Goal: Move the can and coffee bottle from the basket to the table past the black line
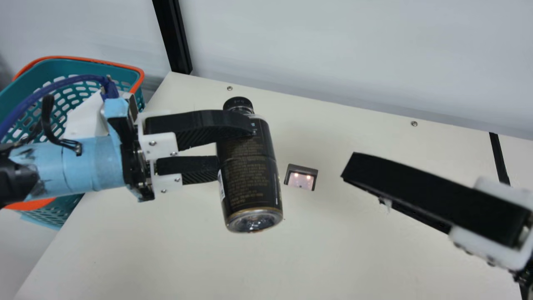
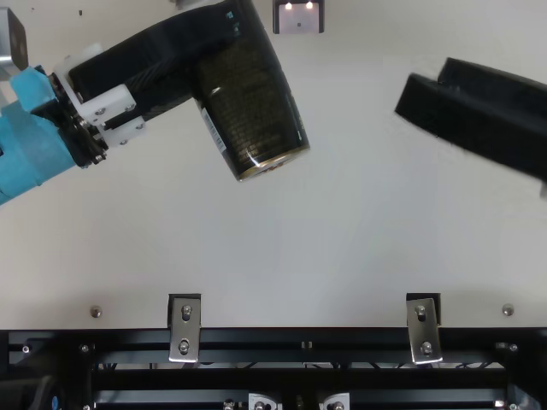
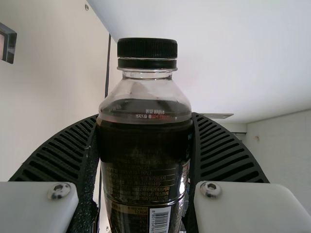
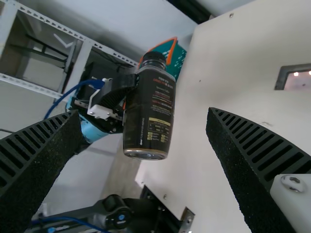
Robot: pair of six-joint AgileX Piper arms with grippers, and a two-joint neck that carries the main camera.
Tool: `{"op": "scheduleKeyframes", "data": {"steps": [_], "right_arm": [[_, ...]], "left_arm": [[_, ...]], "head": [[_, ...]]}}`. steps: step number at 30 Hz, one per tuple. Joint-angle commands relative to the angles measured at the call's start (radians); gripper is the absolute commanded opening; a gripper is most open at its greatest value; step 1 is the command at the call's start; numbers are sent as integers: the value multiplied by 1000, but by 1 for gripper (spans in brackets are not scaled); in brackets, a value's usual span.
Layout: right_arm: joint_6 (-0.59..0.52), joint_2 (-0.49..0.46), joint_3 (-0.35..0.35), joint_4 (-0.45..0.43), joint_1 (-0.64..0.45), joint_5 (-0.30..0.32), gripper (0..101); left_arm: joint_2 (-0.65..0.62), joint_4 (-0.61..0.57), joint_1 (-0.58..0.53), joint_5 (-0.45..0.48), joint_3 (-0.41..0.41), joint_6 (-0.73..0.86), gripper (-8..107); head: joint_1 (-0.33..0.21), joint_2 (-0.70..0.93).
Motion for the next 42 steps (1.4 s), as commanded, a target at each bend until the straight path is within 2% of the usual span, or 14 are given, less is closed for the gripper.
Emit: {"op": "scheduleKeyframes", "data": {"steps": [1, 7, 14, 28, 42], "right_arm": [[12, 60, -12, 17, 3, 27, 101], [53, 155, -39, 35, 61, 27, 101], [80, 223, -43, 35, 104, 27, 101], [102, 295, -20, 57, 192, 27, 101], [108, 366, -49, 112, 293, 15, 101]], "left_arm": [[0, 0, 0, 0, 0, 0, 10], [0, 0, 0, 0, 0, 0, 10], [0, 0, 0, 0, 0, 0, 10], [0, 0, 0, 0, 0, 0, 10], [0, 0, 0, 0, 0, 0, 10]], "head": [[-8, -3], [-8, -3], [-8, -3], [-8, -3], [-8, -3]]}}
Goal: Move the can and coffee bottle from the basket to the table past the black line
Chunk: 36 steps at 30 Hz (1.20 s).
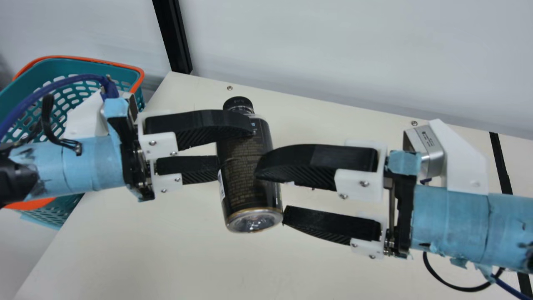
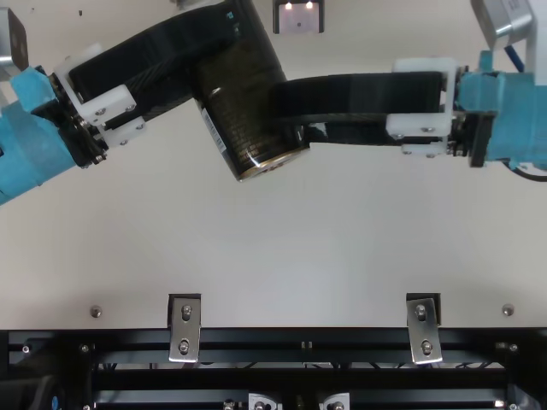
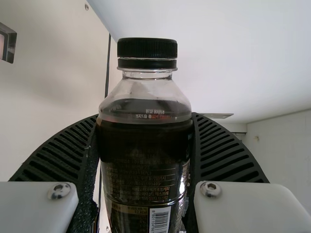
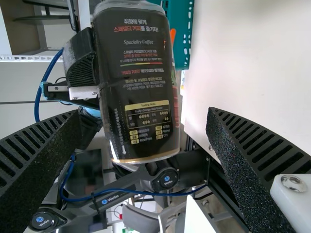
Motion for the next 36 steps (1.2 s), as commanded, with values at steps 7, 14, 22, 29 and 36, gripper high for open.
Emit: {"op": "scheduleKeyframes", "data": {"steps": [7, 14, 22, 29, 36], "right_arm": [[-3, 46, -16, 50, 83, -47, 101], [-9, 74, -31, 76, 124, -70, 101], [-9, 77, -33, 80, 130, -87, 0], [-13, 77, -33, 79, 130, -87, 0], [-12, 77, -33, 79, 130, -90, 0]], "left_arm": [[0, 0, 0, 0, 0, 0, 10], [0, 0, 0, 0, 0, 0, 10], [0, 0, 0, 0, 0, 0, 10], [0, 0, 0, 0, 0, 0, 23], [-19, 17, 21, -25, -17, -25, 90]], "head": [[-3, -3], [-3, -3], [-3, -3], [-3, -3], [-3, -3]]}}
